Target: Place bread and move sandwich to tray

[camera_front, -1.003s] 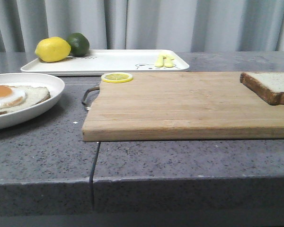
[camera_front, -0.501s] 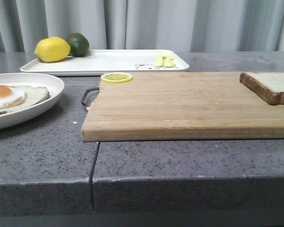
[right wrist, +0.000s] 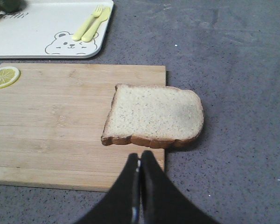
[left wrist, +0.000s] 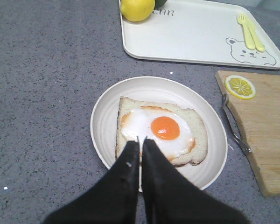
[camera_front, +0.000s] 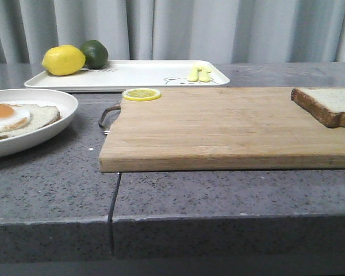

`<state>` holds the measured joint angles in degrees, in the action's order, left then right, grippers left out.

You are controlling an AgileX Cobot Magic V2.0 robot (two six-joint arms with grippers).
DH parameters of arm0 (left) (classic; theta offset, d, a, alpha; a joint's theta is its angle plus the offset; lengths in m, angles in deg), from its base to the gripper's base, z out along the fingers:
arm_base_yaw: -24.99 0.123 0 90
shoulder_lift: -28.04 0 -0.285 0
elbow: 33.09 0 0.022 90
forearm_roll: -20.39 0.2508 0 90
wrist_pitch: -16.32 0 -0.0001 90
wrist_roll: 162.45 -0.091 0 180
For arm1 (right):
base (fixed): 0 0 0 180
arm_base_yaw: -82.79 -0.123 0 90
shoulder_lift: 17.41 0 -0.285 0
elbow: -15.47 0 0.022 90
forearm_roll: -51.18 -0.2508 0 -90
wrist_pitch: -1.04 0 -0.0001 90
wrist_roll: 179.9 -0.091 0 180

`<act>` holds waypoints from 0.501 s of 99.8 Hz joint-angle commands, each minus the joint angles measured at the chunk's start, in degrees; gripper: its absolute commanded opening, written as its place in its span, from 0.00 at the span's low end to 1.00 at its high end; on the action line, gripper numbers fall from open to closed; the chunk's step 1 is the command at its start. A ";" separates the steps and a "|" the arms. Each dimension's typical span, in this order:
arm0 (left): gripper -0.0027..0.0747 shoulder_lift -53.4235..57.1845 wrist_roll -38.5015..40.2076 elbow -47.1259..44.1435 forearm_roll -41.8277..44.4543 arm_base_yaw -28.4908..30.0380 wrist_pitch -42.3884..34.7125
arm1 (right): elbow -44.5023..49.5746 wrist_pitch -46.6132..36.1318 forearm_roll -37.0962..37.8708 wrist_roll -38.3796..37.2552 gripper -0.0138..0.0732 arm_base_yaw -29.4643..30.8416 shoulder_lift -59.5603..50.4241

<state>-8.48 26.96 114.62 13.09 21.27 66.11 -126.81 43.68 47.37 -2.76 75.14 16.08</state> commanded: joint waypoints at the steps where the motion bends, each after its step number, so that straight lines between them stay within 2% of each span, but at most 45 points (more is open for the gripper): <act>1: 0.02 -0.72 0.33 1.88 -1.09 -0.20 -3.50 | -1.90 -3.61 -0.16 -0.15 0.11 0.28 0.88; 12: 0.15 -0.72 0.33 1.88 -1.13 -0.20 -3.60 | -1.90 -3.61 -0.27 -0.15 0.21 0.28 0.88; 31: 0.59 -0.72 0.33 1.88 -1.25 -0.20 -3.60 | -1.90 -3.61 -0.57 -0.15 0.54 0.28 0.88; 36: 0.68 -0.72 0.33 1.88 -1.25 -0.20 -3.60 | -1.90 -3.61 -0.57 -0.15 0.62 0.28 0.88; 41: 0.73 -0.72 0.33 1.88 -1.25 -0.20 -3.60 | -1.90 -3.61 -0.57 -0.15 0.68 0.28 0.88; 50: 0.74 -0.72 0.33 1.88 -1.25 -0.20 -3.60 | -1.90 -3.61 -0.57 -0.15 0.69 0.28 0.88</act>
<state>-8.48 26.96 114.62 12.73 21.27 66.11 -126.81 43.68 47.09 -2.76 75.14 16.08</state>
